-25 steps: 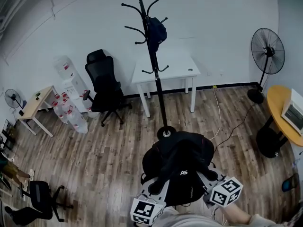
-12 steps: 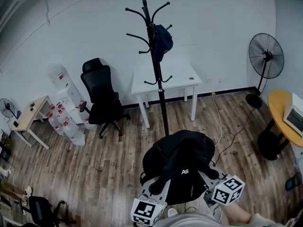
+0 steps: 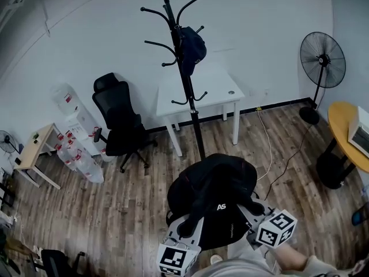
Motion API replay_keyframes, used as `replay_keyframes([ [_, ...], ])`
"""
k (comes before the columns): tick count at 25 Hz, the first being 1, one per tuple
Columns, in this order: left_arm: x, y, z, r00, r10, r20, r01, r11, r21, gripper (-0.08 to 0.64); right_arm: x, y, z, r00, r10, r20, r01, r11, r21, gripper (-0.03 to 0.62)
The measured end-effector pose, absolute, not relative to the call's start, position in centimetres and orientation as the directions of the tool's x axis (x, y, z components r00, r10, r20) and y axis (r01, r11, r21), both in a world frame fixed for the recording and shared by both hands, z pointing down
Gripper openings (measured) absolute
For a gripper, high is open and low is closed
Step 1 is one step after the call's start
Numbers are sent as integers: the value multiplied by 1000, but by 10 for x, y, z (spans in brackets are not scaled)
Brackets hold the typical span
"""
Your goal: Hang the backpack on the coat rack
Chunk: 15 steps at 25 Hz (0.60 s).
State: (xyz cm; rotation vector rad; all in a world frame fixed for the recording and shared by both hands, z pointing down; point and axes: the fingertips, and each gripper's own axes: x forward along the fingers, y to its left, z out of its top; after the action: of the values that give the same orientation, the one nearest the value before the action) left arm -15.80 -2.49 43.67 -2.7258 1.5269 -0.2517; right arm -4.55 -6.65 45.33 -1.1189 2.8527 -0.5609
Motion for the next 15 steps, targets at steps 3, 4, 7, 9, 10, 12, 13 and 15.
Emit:
replay_keyframes([
  [3, -156, -44, 439, 499, -853, 153, -855, -514, -75, 25, -43, -86, 457, -746, -656, 115, -649, 678, -344, 37],
  [4, -154, -52, 439, 494, -854, 161, -859, -509, -61, 25, -42, -93, 459, -749, -651, 121, -646, 680, -346, 37],
  [7, -148, -79, 443, 480, -858, 182, -870, -492, -24, 25, -38, -122, 464, -762, -634, 135, -636, 690, -345, 37],
  [9, -148, -102, 442, 469, -864, 180, -877, -480, -17, 25, -37, -145, 462, -769, -624, 142, -630, 699, -338, 37],
  [10, -148, -113, 440, 464, -868, 177, -881, -473, -15, 25, -38, -156, 460, -772, -619, 143, -626, 704, -336, 37],
  [12, -148, -135, 434, 454, -874, 171, -886, -463, -17, 25, -37, -178, 452, -780, -610, 140, -618, 713, -332, 37],
  [13, -146, -146, 430, 450, -877, 168, -888, -459, -18, 25, -36, -190, 448, -783, -607, 137, -614, 717, -329, 37],
  [15, -142, -168, 423, 441, -883, 159, -893, -450, -20, 25, -32, -213, 440, -788, -602, 129, -608, 727, -320, 37],
])
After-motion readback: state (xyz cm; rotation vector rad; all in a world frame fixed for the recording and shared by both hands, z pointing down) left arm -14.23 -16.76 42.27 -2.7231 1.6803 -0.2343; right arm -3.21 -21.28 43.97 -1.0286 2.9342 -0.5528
